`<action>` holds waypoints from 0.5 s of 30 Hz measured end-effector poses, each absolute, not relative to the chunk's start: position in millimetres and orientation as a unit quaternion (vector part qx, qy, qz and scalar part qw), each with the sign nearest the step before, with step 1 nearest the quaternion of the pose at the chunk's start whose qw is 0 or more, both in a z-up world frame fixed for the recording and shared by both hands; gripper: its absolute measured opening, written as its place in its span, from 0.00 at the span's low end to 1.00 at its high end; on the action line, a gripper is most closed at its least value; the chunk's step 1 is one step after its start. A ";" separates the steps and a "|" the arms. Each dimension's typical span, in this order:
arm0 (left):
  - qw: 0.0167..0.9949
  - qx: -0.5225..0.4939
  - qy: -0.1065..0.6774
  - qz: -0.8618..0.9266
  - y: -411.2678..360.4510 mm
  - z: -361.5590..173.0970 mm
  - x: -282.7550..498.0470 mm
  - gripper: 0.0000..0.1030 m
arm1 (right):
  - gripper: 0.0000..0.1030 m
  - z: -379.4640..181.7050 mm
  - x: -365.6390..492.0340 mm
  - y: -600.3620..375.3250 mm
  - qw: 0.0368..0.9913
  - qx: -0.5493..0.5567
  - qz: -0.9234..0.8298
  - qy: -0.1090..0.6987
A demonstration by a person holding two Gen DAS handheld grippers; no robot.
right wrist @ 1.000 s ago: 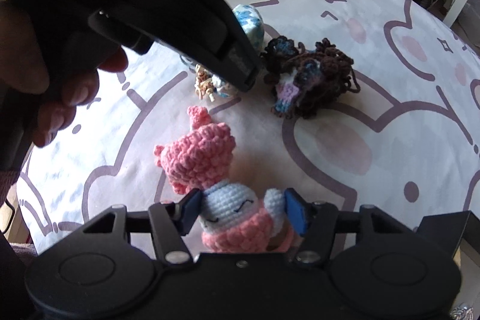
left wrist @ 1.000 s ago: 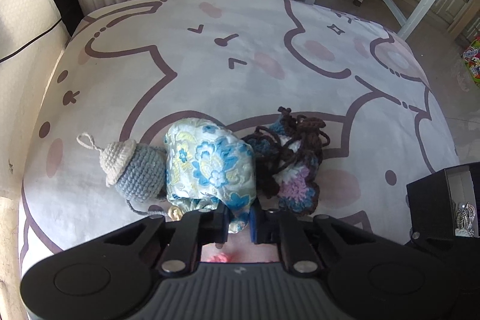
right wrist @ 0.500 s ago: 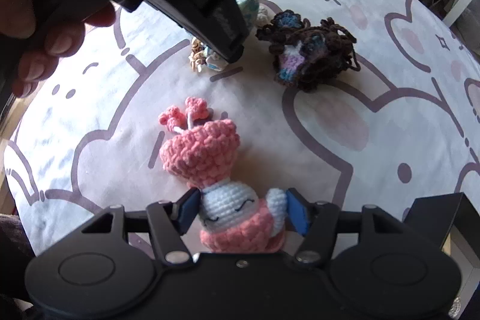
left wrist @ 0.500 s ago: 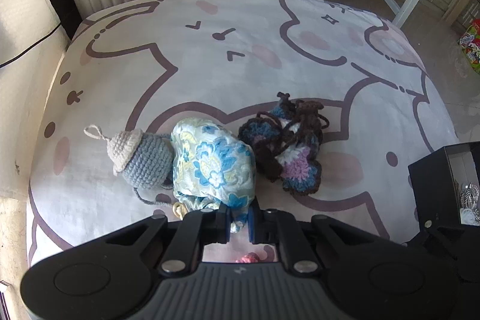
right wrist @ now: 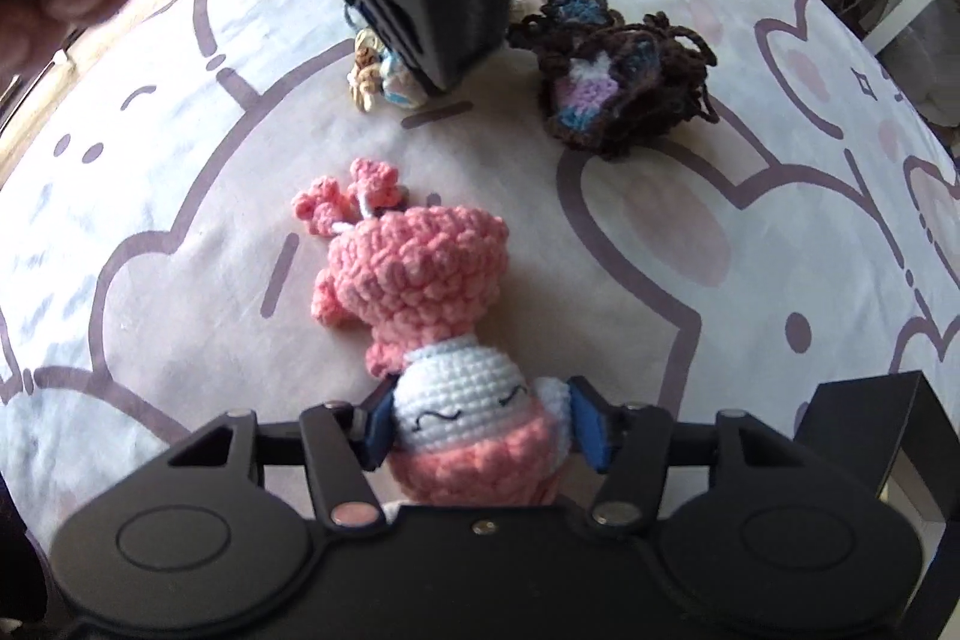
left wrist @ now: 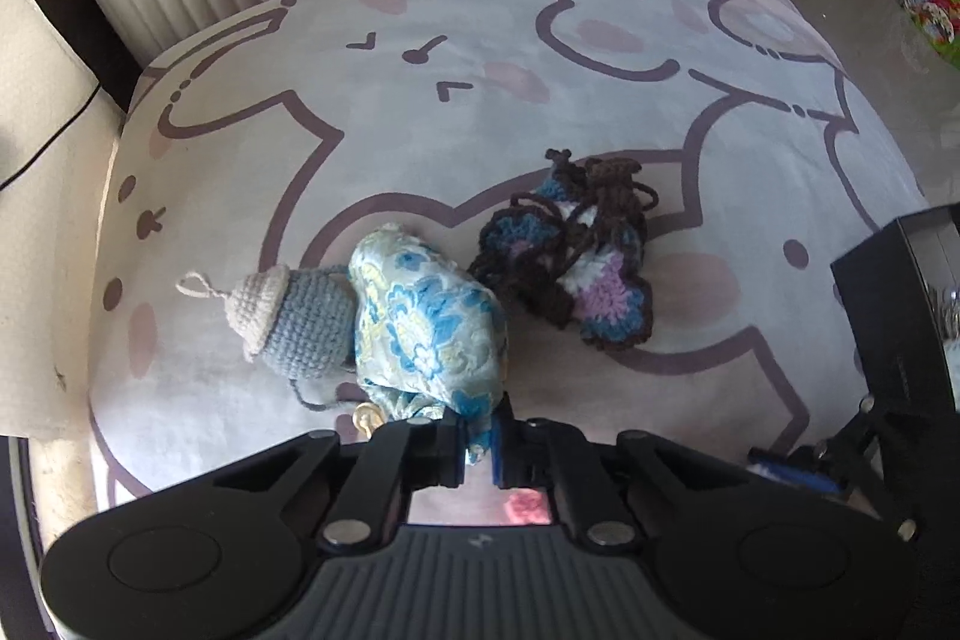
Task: Organize objects
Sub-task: 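Carry the pouch in the left tool while the right tool carries the pink doll to the box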
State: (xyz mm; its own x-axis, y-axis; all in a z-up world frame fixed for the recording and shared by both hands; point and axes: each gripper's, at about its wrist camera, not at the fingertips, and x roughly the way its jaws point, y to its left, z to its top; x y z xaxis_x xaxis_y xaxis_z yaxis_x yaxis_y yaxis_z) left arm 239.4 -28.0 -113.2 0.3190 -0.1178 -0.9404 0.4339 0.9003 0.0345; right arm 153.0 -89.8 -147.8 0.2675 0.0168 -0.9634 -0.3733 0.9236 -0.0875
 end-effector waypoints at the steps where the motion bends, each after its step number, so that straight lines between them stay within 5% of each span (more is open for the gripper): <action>1: 0.804 0.147 0.550 -0.174 -20.5 -110.4 236.2 0.07 | 0.57 -146.3 150.7 -89.4 0.781 -0.165 0.134 0.588; 11: 0.818 0.056 0.549 -0.164 20.9 -101.6 237.6 0.07 | 0.54 -151.2 157.9 -122.3 0.802 -0.083 0.152 0.572; 15: 0.805 0.027 0.575 -0.142 17.9 -59.7 235.7 0.06 | 0.53 -122.4 155.9 -126.5 0.810 -0.066 0.109 0.572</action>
State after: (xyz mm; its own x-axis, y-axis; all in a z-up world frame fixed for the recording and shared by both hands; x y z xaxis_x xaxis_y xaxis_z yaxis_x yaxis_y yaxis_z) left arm 235.7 17.9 -59.7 0.2985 -0.1969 -0.9339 0.2599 0.9583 -0.1189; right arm 155.9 -126.5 -122.4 0.3222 0.1017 -0.9412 -0.2531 0.9673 0.0179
